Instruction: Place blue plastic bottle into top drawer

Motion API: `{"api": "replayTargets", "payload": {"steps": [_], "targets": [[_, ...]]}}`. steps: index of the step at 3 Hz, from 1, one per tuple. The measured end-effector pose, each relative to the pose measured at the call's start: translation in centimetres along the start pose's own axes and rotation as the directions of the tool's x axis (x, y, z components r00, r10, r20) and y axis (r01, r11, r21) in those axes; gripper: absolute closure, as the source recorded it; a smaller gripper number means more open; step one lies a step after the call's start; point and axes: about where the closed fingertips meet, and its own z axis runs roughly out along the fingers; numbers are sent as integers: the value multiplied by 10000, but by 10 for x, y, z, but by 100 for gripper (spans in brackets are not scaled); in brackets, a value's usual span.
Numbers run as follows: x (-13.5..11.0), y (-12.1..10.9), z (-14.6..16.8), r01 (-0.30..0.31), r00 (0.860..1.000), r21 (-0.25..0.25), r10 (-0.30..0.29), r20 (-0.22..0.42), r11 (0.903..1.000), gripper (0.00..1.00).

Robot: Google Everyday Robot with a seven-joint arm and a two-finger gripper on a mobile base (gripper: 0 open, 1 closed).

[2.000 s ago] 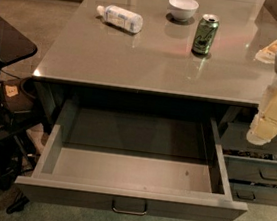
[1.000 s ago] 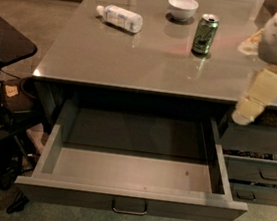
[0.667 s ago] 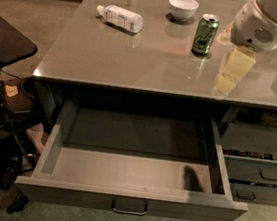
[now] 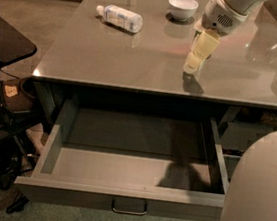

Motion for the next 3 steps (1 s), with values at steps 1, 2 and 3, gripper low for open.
{"api": "replayTargets", "payload": {"steps": [1, 2, 3], "targets": [[0, 0, 0, 0, 10000, 1, 0, 1, 10000, 0], [-12, -13, 9, -3, 9955, 295, -25, 947, 9996, 0], [-59, -40, 32, 227, 9673, 505, -347, 2512, 9985, 0]]}}
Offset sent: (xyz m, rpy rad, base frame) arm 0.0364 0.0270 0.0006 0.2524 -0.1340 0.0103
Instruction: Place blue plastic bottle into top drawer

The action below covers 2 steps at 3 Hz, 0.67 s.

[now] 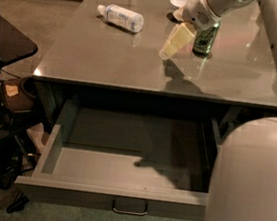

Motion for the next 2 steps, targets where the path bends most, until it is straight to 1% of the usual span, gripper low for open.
{"api": "replayTargets", "payload": {"steps": [1, 2], "targets": [[-44, -37, 17, -11, 9912, 639, -74, 1325, 9980, 0], [-50, -45, 8, 37, 9885, 900, -172, 1503, 9959, 0]]}}
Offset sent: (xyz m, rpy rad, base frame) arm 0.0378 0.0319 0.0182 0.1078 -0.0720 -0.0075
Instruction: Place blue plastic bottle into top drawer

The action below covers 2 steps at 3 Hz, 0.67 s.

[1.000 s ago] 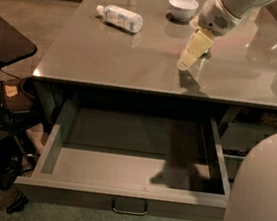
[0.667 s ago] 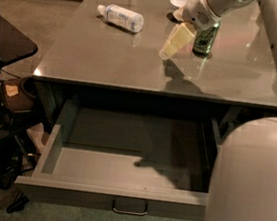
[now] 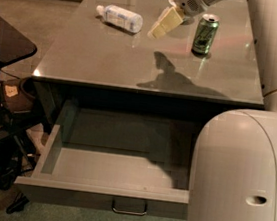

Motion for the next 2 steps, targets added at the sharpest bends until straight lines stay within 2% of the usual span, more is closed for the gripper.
{"api": "replayTargets", "payload": {"steps": [1, 2], "targets": [[1, 0, 3, -56, 10000, -19, 56, 35, 10000, 0], [-3, -19, 24, -676, 9934, 281, 646, 951, 9973, 0]]}}
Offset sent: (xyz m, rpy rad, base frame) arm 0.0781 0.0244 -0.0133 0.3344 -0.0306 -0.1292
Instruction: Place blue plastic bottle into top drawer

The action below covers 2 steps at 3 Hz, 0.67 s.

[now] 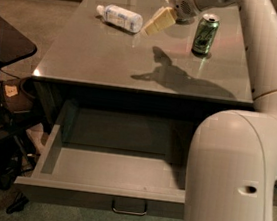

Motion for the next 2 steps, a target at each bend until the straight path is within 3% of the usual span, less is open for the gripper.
{"api": "replayTargets", "payload": {"steps": [1, 2], "targets": [[-13, -26, 33, -810, 9903, 444, 754, 1164, 9957, 0], [-13, -31, 35, -861, 9890, 572, 784, 1257, 9946, 0]]}}
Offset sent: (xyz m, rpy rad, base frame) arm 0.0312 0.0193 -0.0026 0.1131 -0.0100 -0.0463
